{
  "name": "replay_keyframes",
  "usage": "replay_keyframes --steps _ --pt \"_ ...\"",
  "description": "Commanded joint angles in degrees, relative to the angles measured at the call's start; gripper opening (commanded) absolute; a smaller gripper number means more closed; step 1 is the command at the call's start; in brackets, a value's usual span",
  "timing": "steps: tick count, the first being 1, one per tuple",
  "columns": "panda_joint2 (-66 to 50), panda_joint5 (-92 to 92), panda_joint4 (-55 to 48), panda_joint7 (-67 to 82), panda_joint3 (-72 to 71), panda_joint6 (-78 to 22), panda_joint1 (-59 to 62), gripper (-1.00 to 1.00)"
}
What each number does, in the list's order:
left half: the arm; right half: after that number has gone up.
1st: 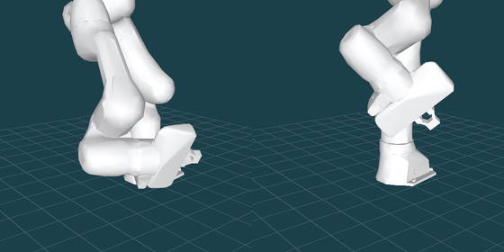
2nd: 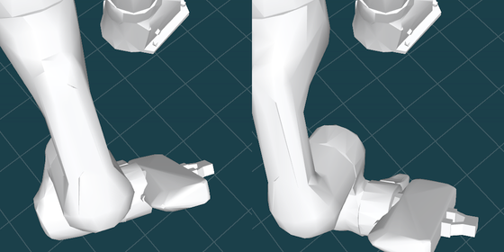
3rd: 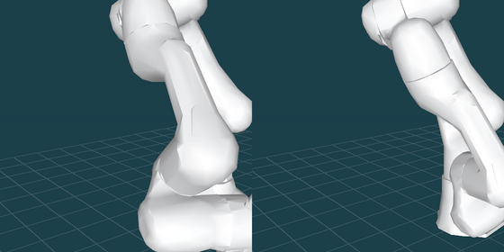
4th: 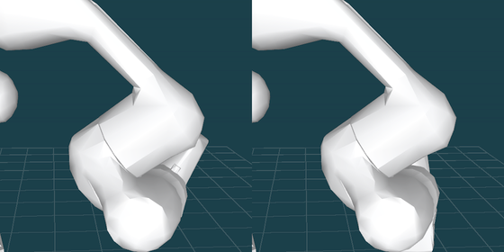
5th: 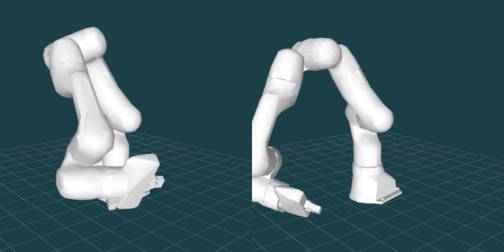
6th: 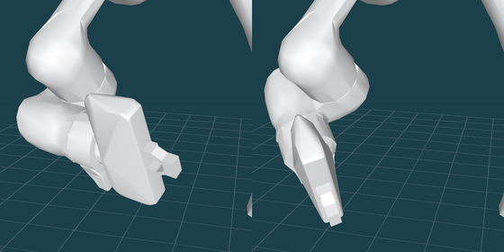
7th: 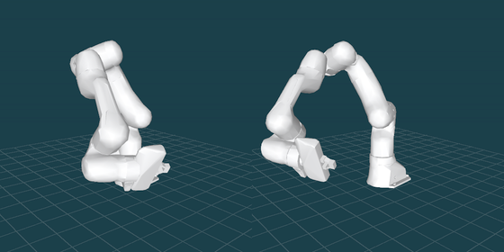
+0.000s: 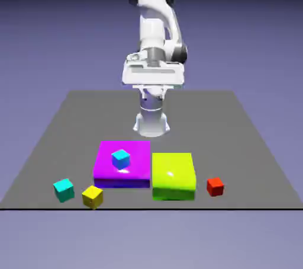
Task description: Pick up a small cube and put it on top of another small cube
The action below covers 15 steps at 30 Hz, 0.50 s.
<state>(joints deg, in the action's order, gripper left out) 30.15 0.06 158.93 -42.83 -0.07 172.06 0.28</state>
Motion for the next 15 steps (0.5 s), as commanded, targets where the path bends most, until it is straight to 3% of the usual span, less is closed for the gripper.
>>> replay_keyframes --steps 1,15 --pt "-2.08 0.05 -1.72 -0.31 -0.06 -1.62 0.81 0.00" --pt "-31.15 0.74 -25.74 -4.58 -0.90 -24.25 12.07 0.00"
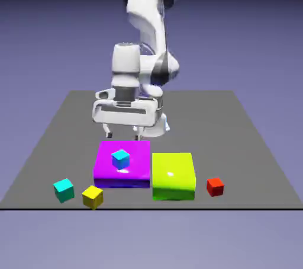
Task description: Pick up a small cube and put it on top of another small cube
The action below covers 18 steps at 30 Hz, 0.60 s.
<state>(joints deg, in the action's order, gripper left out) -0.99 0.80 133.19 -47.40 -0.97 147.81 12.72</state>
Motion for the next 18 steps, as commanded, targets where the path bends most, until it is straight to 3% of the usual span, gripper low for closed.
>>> replay_keyframes --steps 1,15,18 --pt "-2.08 0.05 -1.72 -0.31 -0.06 -1.62 0.44 0.00" --pt "-31.14 0.74 -25.73 -4.58 -0.90 -24.24 11.70 0.00" --pt "-32.38 2.53 -25.52 -3.43 1.17 -23.07 9.69 0.00"
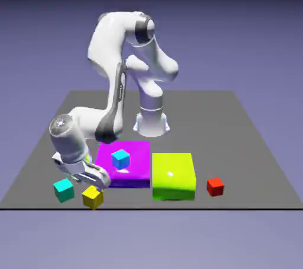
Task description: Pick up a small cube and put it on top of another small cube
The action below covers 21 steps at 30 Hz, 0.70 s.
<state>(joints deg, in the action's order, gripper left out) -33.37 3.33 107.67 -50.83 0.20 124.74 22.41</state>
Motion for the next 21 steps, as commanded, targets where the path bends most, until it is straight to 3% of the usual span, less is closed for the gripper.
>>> replay_keyframes --steps 1,5,6,14,21 --pt "-1.16 1.79 0.28 1.17 2.08 1.25 -2.05 0.00" --pt "-5.58 8.60 1.36 5.60 9.99 5.98 -9.84 0.00" --pt "-5.58 8.60 1.36 5.61 9.99 5.99 -9.84 -1.00" --pt "1.16 -1.78 -0.28 -1.16 -2.07 -1.24 2.04 -1.00" --pt "1.60 3.58 -4.24 10.80 12.46 -7.06 -3.94 -1.00"
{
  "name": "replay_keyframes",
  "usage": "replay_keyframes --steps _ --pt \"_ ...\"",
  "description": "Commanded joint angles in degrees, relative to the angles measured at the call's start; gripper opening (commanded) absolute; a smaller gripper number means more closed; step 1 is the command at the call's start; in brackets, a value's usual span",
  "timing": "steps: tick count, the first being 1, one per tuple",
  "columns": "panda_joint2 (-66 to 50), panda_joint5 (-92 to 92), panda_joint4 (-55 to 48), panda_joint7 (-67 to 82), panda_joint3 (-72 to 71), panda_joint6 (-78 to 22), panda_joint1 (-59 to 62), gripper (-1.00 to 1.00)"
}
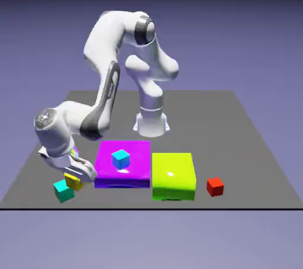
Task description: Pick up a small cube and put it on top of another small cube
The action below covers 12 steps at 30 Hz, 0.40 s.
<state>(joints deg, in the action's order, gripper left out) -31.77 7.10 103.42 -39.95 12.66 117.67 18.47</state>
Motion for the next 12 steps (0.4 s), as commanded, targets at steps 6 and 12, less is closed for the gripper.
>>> replay_keyframes --steps 6,12 --pt "-1.21 3.05 -0.85 6.20 6.81 -0.40 -2.78 -1.00" --pt "-3.11 3.82 0.64 6.68 6.27 2.90 -2.52 1.00"
